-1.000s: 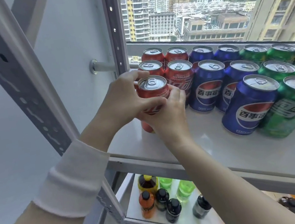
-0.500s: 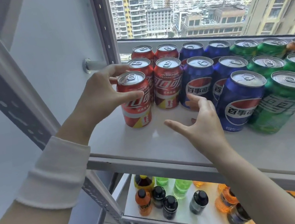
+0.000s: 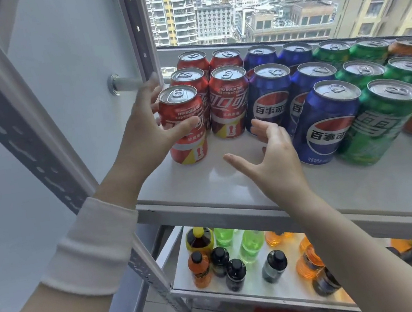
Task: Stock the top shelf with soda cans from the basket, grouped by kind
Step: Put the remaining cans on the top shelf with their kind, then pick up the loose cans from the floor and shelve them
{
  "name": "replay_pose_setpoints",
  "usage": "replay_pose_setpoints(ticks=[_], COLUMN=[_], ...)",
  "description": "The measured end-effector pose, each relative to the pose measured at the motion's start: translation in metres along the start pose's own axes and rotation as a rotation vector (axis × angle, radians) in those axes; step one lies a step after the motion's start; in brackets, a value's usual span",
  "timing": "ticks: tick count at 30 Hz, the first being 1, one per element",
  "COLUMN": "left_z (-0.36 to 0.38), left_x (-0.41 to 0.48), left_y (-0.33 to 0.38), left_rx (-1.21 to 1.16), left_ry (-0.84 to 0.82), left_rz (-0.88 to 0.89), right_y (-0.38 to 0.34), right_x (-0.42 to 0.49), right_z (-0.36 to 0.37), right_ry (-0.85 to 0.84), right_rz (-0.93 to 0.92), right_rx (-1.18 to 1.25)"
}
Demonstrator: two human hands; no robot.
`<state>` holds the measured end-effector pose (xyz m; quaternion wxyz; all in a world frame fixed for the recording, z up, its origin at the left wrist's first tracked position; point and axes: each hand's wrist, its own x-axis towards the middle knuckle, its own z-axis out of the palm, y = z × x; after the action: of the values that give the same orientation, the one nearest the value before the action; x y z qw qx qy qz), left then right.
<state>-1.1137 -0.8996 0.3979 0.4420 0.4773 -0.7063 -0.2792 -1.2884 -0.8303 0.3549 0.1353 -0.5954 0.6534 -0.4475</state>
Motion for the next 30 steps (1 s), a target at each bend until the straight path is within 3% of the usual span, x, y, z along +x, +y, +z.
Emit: replay_pose_setpoints(ticks=[6,15,19,30], left_z=[0.011,0.007,0.002,-0.045], left_x=[-0.037,-0.156,-0.218,-0.349], left_y=[-0.011,0.007,0.004,-0.059], left_rx=[0.023,0.216,0.273,0.247], left_ry=[0.132,0.204,0.146,-0.097], left_rz=[-0.078,0.019,0.015,-0.134], right_y=[-0.003,-0.012,-0.009,-0.010], right_x=[-0.021,-0.103,-0.167,-0.318], right_z=[-0.009,-0.026,-0.021,0.024], right_ry=[0.015,0.092,0.139,0.012], right_rz=[-0.028,-0.214,-0.236,-0.026], right_rx=[-0.018,-0.106,-0.133,-0.193])
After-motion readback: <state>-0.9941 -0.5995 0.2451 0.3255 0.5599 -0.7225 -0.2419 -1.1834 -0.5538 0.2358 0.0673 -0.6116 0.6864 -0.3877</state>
